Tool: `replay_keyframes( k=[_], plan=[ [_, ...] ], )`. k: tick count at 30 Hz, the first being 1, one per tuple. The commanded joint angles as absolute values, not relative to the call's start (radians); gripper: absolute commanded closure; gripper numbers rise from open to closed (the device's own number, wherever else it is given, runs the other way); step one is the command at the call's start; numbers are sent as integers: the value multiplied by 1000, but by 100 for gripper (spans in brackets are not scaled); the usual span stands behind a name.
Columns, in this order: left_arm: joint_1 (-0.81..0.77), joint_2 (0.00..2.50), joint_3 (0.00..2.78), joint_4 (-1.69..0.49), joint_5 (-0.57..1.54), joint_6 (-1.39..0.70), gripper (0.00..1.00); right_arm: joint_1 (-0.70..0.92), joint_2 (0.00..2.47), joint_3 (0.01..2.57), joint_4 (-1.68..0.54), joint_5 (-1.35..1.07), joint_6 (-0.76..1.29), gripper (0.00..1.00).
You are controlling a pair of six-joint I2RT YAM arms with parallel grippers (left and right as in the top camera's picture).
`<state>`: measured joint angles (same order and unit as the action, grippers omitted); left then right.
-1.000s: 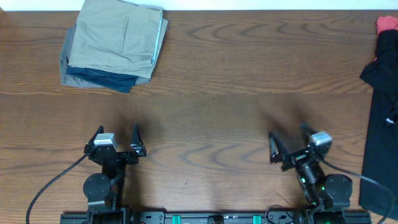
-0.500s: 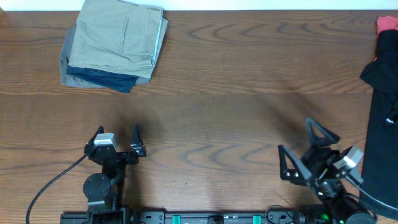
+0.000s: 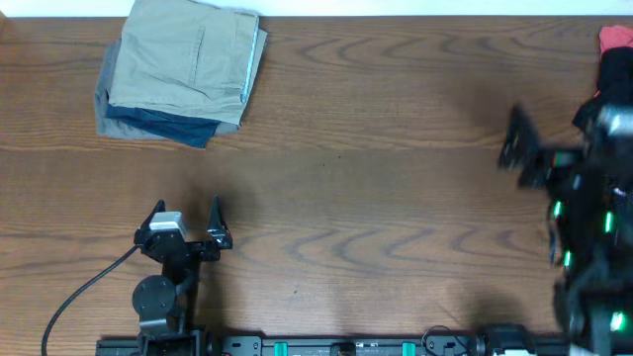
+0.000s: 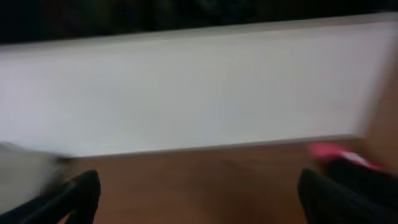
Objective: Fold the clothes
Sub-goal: 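Reach the right gripper to the black shirt pile at right edge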
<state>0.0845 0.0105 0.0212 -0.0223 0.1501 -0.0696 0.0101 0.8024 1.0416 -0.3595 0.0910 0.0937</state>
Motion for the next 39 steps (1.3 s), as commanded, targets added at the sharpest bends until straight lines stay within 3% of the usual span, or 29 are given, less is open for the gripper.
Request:
replay_keyframes(
  k=[1, 11, 26, 28, 31, 36, 39],
  plan=[
    [89, 4, 4, -55, 164, -52, 2, -46, 975, 1192, -432, 386, -9, 1],
    [89, 4, 4, -55, 164, -52, 2, -377, 1482, 1557, -740, 233, -9, 1],
    [89, 4, 4, -55, 164, -52, 2, -677, 1791, 1562, -700, 235, -43, 1],
    [89, 4, 4, -55, 164, -52, 2, -705, 1828, 1562, -716, 235, -43, 5],
    [89, 4, 4, -55, 164, -52, 2, -739, 1879, 1562, -731, 234, -42, 21],
    [89, 4, 4, -55, 164, -52, 2, -759, 1950, 1562, -740, 234, -42, 26],
    [89, 4, 4, -55, 164, -52, 2, -762, 1984, 1562, -743, 234, -42, 36]
  ],
)
